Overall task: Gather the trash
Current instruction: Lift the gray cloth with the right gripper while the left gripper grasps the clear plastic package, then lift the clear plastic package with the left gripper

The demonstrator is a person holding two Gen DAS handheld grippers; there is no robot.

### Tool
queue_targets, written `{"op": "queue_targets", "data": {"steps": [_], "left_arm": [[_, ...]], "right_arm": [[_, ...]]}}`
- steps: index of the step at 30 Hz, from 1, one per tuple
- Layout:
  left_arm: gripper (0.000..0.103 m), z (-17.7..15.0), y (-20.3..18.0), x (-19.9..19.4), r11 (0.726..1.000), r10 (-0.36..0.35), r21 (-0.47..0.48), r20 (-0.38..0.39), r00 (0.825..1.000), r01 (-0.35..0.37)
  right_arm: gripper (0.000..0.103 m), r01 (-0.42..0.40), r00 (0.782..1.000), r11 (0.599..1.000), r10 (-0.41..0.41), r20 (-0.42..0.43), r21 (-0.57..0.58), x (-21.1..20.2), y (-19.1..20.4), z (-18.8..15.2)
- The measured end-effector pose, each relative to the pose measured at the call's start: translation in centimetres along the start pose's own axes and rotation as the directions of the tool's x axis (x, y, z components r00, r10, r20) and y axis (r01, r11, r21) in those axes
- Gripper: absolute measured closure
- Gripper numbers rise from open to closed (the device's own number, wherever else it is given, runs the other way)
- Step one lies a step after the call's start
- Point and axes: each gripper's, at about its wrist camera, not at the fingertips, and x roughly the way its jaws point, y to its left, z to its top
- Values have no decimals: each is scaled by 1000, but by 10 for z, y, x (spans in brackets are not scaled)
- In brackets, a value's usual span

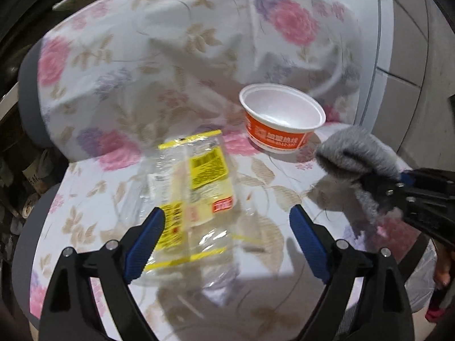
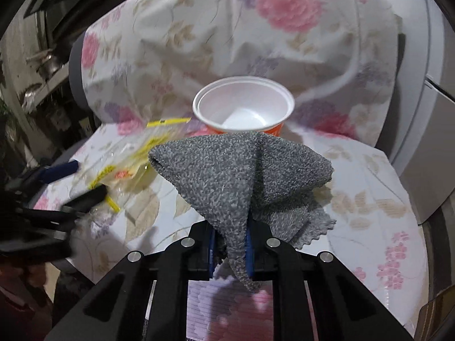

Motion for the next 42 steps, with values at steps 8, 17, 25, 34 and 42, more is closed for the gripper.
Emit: {"op": "queue_targets", "data": {"steps": [8,17,25,34,42], "left_arm": [[17,12,-17,49,987,153,55,-96,984,-148],[52,11,-5,67,972,235,38,-146,961,-232],[100,33,49,7,981,11,-193,23,1000,-6],[102,22,84,-70,932,-139,-303,212,967,200],[103,-3,100,-97,896,-192,-347,263,946,278]], "right_arm": [[86,-9,1000,999,8,19,39,-1,-11,0],[86,-15,1000,999,14,28,51,-1,-13,-3],[86,8,998,999,-10,55,39,-12,-10,4],[86,-4,997,1000,3,72,23,-24,10,9],[86,-10,996,1000,9,90,8,-47,31,12]]}}
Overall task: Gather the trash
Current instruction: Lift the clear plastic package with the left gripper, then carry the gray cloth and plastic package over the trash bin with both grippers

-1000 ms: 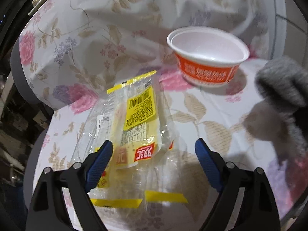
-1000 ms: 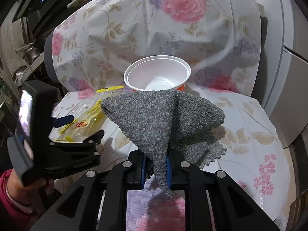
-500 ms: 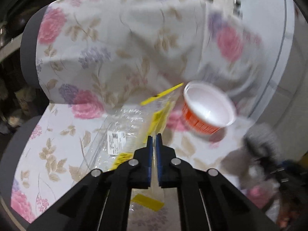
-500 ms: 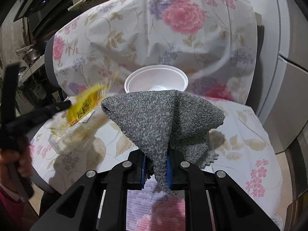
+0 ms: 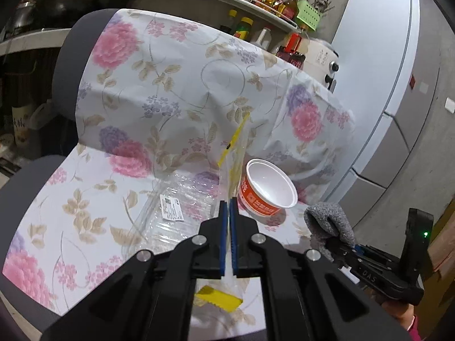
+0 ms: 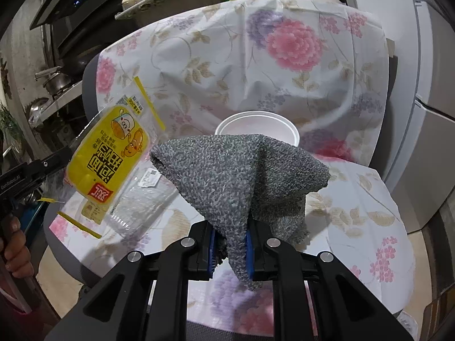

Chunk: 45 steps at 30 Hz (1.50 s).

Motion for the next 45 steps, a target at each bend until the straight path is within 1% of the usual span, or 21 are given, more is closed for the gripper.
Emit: {"op": "queue_targets", "data": {"steps": [2,7,11,17,20,24,28,31,34,37,38,39,40,43,45], "left_arm": [[103,-1,0,-6,1000,4,6,8,1000,-4],[103,-6,-2,-17,1000,-16,13,29,999,15],[103,-11,-9,-19,999,-29,29,24,999,29],[103,-19,-33,-24,994,-76,79,33,997,73],[103,-22,-44,-25,992,-62,112,39,997,58],[103,-26,-52,-23,990,-68,123,26,997,65],[103,-31,-69,-17,984,-97,148,7,995,94],[103,-41,-93,-9,972,-151,178,-17,988,152],[103,-57,-125,4,948,-228,213,-60,972,235],[103,-74,-157,14,917,-305,238,-94,948,319],[103,-81,-169,18,904,-332,246,-110,937,350],[103,-86,-179,21,891,-357,251,-126,926,378],[103,-90,-186,24,883,-372,254,-137,918,395],[103,-111,-220,33,839,-433,270,-194,880,472],[103,-128,-245,41,801,-472,280,-248,846,529]], "right_arm": [[86,5,1000,1000,-5,1,-3,-4,3,0],[86,8,1000,1000,-8,1,3,-13,7,0],[86,8,1000,1000,-8,1,13,-18,6,-1],[86,24,1000,999,-25,13,25,-32,-2,-5],[86,35,999,998,-35,9,43,-34,-9,-9],[86,37,999,998,-38,20,43,-40,-12,-12],[86,50,998,997,-52,39,61,-50,-19,-15],[86,87,995,993,-91,47,82,-61,-34,-22],[86,140,988,983,-147,52,117,-80,-57,-37],[86,214,973,962,-225,49,171,-109,-90,-61],[86,232,969,956,-244,46,180,-115,-97,-67],[86,270,958,942,-283,39,200,-128,-111,-78],[86,288,953,934,-302,34,211,-135,-118,-85],[86,351,931,898,-366,8,268,-162,-150,-115],[86,390,914,868,-405,-17,308,-179,-170,-136]]}}
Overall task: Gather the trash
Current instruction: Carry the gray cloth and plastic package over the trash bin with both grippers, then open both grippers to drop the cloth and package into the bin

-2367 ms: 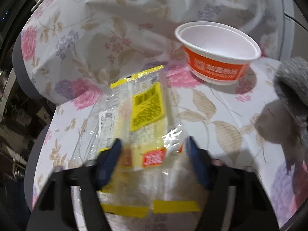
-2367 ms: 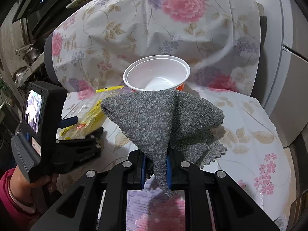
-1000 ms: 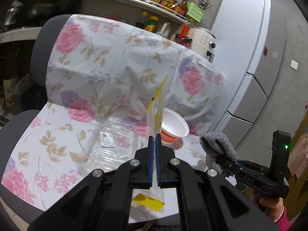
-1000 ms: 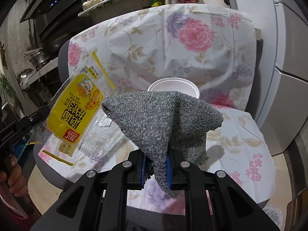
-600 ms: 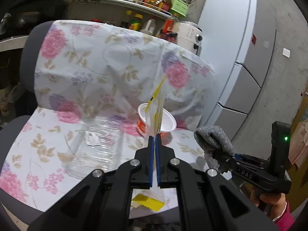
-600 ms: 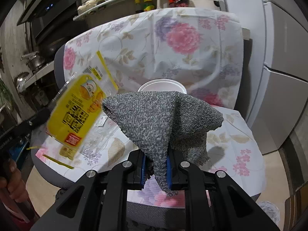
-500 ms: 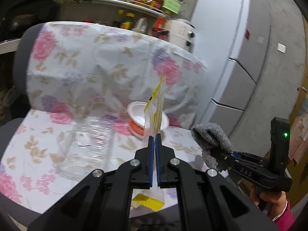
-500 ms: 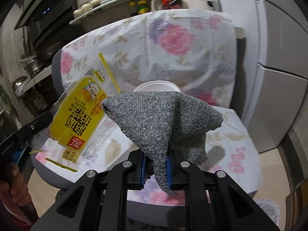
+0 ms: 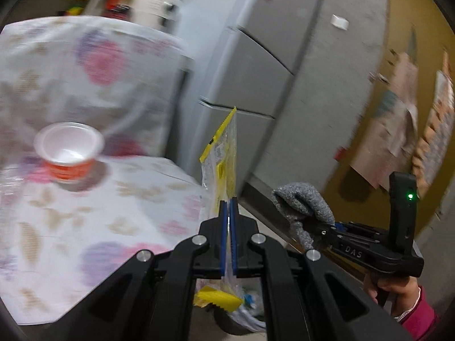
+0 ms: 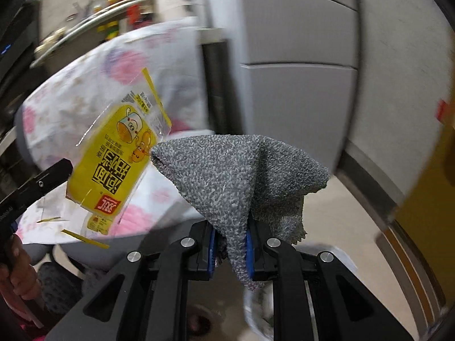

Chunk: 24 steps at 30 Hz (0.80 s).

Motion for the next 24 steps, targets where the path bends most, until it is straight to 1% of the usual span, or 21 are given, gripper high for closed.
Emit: {"op": "queue_targets", "data": {"steps": [2,4,5,6,8,10,12,14,15,18,19,20,21,22,23,24], "left_arm": [[103,-9,-21,23,998,-60,18,-49,997,61],[103,-18,-39,43,993,-108,28,-95,990,111],[103,-23,-47,54,990,-130,36,-121,984,135],[103,-31,-59,67,985,-156,46,-157,975,165],[103,-43,-73,88,978,-181,63,-212,960,198],[103,-55,-84,101,973,-198,69,-251,947,222],[103,-66,-93,118,967,-217,68,-293,931,246],[103,-73,-99,132,964,-221,73,-323,920,257],[103,-74,-101,138,963,-219,75,-333,917,257],[102,-77,-103,156,963,-217,72,-363,906,259],[97,-79,-104,161,966,-204,74,-369,907,248],[81,-80,-102,166,967,-201,69,-377,904,244],[68,-80,-100,170,970,-195,62,-383,903,236],[64,-80,-98,172,973,-183,59,-381,906,221],[61,-80,-94,173,975,-184,47,-384,905,218],[61,-79,-90,173,976,-183,41,-385,905,214]], "right_arm": [[86,36,999,999,-36,-12,40,-6,-25,-12],[86,67,997,993,-65,-31,92,-11,-53,-28],[86,82,996,990,-78,-40,113,-12,-64,-36],[85,97,994,986,-91,-55,138,-12,-77,-45],[85,119,991,977,-106,-81,176,-11,-96,-60],[85,146,986,967,-124,-115,208,-6,-114,-76],[85,153,981,957,-117,-154,246,0,-131,-92],[84,160,976,946,-109,-190,281,10,-144,-107],[84,159,974,943,-102,-203,294,14,-146,-111],[78,165,967,935,-90,-238,316,28,-154,-121],[73,166,965,932,-86,-248,321,35,-155,-121],[69,166,961,929,-77,-264,332,43,-159,-125],[61,170,959,924,-75,-272,344,48,-161,-126],[51,174,957,919,-73,-281,355,52,-164,-128],[47,182,952,913,-71,-298,366,58,-165,-131],[46,181,951,910,-66,-302,373,60,-166,-131]]}}
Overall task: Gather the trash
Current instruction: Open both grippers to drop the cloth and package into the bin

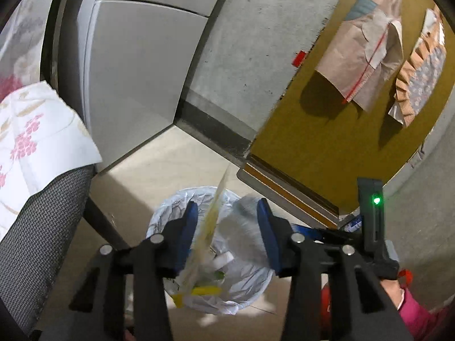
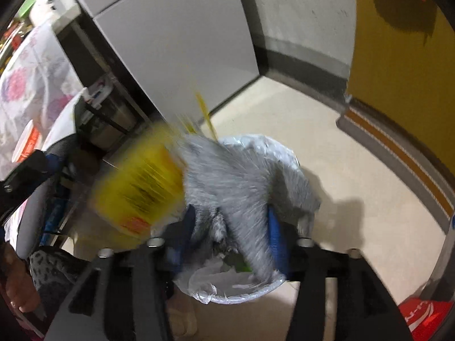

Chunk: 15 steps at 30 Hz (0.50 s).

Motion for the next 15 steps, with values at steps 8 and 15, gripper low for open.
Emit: {"op": "queue_targets", "data": {"steps": [8,15], "left_arm": [[49,7,25,-50,990,138,-15,79,987,-138],[38,2,57,-129,955,296,-78,162,941,-287]], "right_arm": [[46,-1,994,1000,4,113,-29,-41,21,14],[46,-55,947,982,108,301,-179,-108,95,39]]}}
